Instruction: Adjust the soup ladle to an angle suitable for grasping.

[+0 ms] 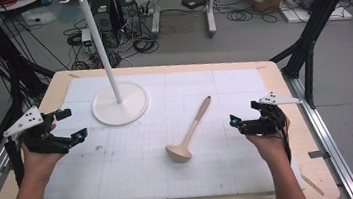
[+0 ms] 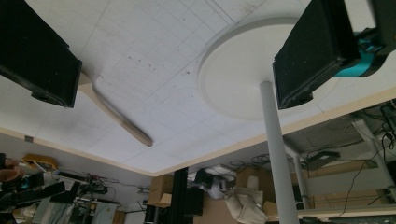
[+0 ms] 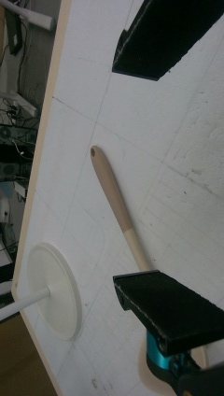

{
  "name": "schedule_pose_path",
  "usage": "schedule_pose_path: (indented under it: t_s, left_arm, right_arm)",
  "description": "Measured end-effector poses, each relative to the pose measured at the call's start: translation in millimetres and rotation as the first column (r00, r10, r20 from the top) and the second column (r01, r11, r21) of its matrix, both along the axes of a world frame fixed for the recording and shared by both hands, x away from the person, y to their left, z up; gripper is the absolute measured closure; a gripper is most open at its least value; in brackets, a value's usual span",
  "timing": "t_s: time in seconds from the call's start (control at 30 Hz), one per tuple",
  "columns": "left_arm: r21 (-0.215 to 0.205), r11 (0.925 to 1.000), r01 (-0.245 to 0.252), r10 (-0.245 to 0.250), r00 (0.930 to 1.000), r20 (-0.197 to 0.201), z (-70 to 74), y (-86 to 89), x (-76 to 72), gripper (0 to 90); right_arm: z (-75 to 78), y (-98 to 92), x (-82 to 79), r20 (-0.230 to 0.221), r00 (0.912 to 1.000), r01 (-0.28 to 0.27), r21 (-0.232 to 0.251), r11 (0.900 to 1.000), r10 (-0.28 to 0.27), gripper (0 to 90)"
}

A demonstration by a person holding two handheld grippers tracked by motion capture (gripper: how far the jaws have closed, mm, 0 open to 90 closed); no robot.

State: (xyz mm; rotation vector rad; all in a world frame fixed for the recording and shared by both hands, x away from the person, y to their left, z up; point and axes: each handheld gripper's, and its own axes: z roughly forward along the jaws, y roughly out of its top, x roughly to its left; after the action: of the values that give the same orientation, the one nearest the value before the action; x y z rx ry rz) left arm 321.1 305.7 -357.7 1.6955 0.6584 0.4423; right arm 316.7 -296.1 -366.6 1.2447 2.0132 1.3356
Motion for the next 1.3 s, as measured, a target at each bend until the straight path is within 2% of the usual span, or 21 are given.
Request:
schedule_pose_path:
  t_s: [0.17, 0.77, 1.1, 1.3]
  left_arm:
    - [0.009, 1.0000, -0.003, 0.003, 0.9999, -0.013, -3.9, -0.7, 3.5, 1.7]
    - [0.002, 1.0000, 0.006, -0.006, 1.0000, 0.003, -3.7, 0.4, 2.9, 1.7]
    - [0.012, 0.9998, 0.015, -0.015, 0.9998, 0.009, -3.3, -0.5, 1.5, 1.7]
    - [0.020, 0.9995, 0.023, -0.023, 0.9996, 0.015, -2.5, -0.4, -0.1, 1.7]
  right_arm:
    - [-2.7, 1.2, 1.8, -0.009, 1.0000, 0.002, -0.001, 1.000, -0.002, 0.5]
    - [-0.7, 11.2, 7.0, -0.017, 0.9998, -0.004, -0.025, 1.000, 0.003, 0.5]
    - [3.1, 25.0, 19.1, -0.054, 0.9985, -0.007, -0.046, 0.999, 0.005, 0.5]
    - [5.7, 42.4, 33.0, -0.078, 0.9970, -0.014, -0.072, 0.997, 0.008, 0.5]
